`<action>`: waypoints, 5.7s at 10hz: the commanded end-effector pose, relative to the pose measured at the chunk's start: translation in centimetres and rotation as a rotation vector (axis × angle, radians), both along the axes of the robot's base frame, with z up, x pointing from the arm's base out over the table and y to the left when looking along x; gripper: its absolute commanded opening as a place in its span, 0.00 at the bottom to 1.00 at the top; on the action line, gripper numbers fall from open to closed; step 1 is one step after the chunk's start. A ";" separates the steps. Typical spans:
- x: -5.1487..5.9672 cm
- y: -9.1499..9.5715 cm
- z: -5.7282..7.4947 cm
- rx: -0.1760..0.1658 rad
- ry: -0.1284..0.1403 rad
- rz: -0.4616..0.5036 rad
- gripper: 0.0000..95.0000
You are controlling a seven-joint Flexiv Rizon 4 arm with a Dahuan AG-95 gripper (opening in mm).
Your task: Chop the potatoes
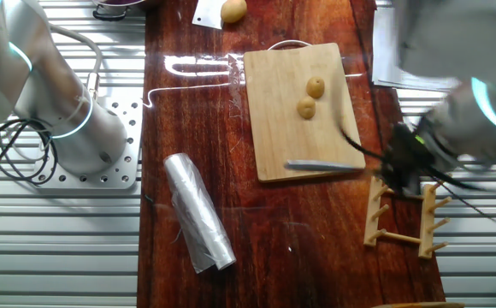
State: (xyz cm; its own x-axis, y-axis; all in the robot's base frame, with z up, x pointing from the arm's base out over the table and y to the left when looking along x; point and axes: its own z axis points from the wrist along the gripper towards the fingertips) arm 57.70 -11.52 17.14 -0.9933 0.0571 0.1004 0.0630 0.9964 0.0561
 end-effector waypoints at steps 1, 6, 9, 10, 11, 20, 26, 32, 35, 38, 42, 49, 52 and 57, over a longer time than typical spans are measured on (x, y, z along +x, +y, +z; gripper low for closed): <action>0.0 0.9 -0.1 0.000 0.001 -0.030 0.00; 0.0 0.9 -0.1 0.012 0.009 0.048 0.00; 0.0 0.9 -0.1 0.014 0.022 0.084 0.00; 0.0 0.9 -0.1 0.012 0.021 0.078 0.00; -0.1 2.3 -0.4 0.011 0.012 0.055 0.00; -0.7 5.8 -1.3 0.034 -0.015 0.095 0.00; -1.3 8.1 -1.5 0.037 -0.012 0.147 0.00; -2.0 13.0 -2.6 0.019 -0.022 0.087 0.00; -2.2 13.9 -3.0 0.025 -0.028 0.124 0.00; -3.7 19.0 -4.3 -0.002 -0.029 0.066 0.00; -4.1 19.2 -4.5 -0.003 -0.043 0.138 0.00; -5.1 20.9 -5.5 -0.047 -0.083 0.117 0.00; -5.2 20.9 -5.6 -0.044 -0.077 0.111 0.00; -7.0 20.7 -6.7 -0.049 -0.094 0.121 0.00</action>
State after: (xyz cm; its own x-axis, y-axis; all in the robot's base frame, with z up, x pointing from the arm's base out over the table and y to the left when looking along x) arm 50.47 9.12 10.66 -0.9981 -0.0609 0.0027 -0.0609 0.9981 0.0031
